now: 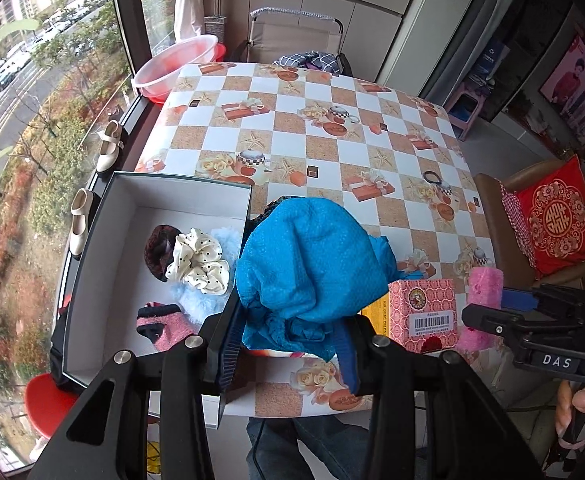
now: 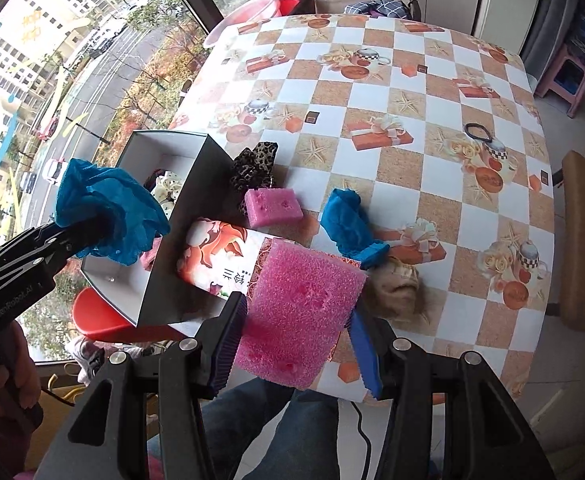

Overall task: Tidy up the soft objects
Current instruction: 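Lift the blue cloth with the left tool while the right tool lifts the pink sponge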

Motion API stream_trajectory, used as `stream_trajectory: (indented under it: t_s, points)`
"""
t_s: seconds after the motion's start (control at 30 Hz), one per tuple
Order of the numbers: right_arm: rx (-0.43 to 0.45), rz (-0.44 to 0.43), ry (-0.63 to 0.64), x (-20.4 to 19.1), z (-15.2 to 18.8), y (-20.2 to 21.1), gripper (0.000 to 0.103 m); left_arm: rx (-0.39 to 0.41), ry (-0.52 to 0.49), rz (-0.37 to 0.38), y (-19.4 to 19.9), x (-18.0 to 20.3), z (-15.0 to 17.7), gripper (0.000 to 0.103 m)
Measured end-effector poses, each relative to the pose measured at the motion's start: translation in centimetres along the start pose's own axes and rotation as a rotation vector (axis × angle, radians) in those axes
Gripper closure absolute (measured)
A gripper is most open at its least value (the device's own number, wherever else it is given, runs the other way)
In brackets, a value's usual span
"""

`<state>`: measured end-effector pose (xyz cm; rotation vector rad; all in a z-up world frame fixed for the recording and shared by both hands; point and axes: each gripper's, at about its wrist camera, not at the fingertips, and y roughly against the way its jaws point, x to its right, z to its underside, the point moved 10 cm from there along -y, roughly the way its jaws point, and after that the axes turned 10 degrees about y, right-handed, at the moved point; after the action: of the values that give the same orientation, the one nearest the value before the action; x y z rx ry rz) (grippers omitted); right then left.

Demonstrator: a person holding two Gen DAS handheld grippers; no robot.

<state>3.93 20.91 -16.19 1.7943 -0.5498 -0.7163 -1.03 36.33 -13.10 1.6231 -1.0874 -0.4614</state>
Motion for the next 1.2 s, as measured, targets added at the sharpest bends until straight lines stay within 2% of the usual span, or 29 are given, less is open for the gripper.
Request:
stream_trajectory:
  t_s: [0.33,0.67,1.2]
  points:
    - [-0.001,-0.047,-0.015,1.5,0.7,-0.5,0.051,-0.008,-0.025,-0.030,-0.4,2.2,-0.5,0.058]
    - [-0.014,-0.006,0.044,2.3,-0.4,-1.0,0.051,-0.005,-0.038,-0.037,-0.8,2.5,-1.3,0.058]
    - [-0.040,-0.027,0.065,1.9,-0.6,-2.0,0.051,-0.021,-0.029,-0.040,-1.4,2.6,-0.8,0.058]
